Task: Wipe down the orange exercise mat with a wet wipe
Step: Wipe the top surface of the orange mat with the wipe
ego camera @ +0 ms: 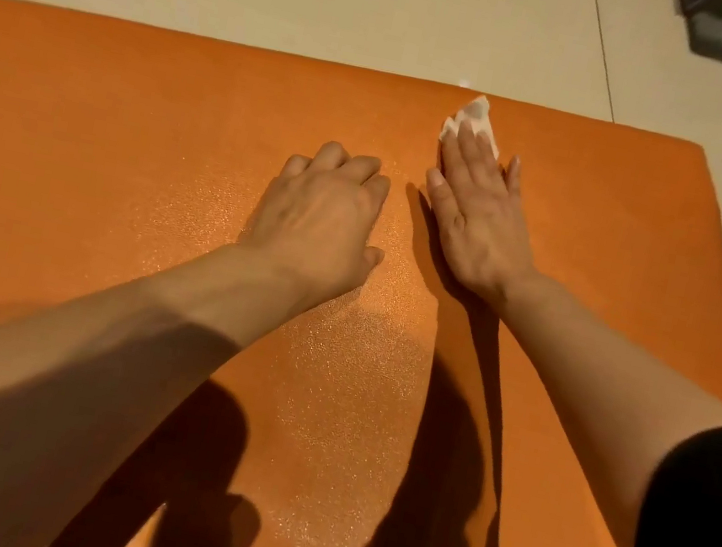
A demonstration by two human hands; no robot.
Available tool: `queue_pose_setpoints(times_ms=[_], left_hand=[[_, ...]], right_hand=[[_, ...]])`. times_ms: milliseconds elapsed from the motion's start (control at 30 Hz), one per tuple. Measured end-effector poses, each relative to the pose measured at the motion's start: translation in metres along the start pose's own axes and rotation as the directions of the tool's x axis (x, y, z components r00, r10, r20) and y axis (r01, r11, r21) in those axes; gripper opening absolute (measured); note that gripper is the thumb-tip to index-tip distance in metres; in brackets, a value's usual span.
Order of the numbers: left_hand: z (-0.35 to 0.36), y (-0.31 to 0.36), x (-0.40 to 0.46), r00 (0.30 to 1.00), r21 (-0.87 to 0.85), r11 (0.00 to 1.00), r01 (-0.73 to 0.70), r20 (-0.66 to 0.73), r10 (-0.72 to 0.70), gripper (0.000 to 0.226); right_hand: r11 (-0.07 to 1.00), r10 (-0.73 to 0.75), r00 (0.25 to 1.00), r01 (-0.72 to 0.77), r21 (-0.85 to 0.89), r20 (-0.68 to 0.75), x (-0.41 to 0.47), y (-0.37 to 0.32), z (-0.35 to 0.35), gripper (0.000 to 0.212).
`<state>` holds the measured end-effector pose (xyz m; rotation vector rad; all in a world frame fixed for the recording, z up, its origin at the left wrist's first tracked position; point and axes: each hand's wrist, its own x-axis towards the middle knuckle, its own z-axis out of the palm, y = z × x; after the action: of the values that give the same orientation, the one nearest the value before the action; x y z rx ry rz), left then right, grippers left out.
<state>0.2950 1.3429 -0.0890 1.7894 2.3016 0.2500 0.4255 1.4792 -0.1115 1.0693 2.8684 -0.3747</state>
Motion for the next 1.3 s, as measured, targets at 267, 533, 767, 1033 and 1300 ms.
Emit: queue_pose_setpoints(times_ms=[267, 533, 767, 1033, 1300], left_hand=[[-0.004, 0.008, 0.025, 1.0, 0.031, 0.999, 0.016, 0.011, -0.016, 0.058], [0.002, 0.039, 0.036, 0.996, 0.075, 0.997, -0.017, 0.086, 0.01, 0.062], [0.002, 0.046, 0.039, 0.991, 0.135, 0.991, 0.021, 0.126, -0.038, 0.06], [-0.004, 0.042, 0.026, 0.992, 0.075, 0.997, -0.01, 0.125, 0.001, 0.06], [0.002, 0.047, -0.024, 0.988, -0.037, 0.995, 0.089, 0.127, -0.084, 0.069]], right_hand=[[0.991, -0.111, 0.992, 0.115, -0.063, 0.068, 0.043, -0.003, -0.016, 0.053], [0.977, 0.197, 0.979, -0.191, -0.1, 0.055, 0.04, 0.057, -0.03, 0.057], [0.917, 0.396, 0.918, -0.393, -0.067, 0.033, 0.043, 0.066, -0.029, 0.059], [0.995, -0.091, 0.995, 0.088, 0.055, 0.045, -0.005, 0.024, -0.009, 0.06], [0.992, 0.125, 0.992, -0.124, -0.029, 0.033, -0.021, 0.013, -0.007, 0.059]])
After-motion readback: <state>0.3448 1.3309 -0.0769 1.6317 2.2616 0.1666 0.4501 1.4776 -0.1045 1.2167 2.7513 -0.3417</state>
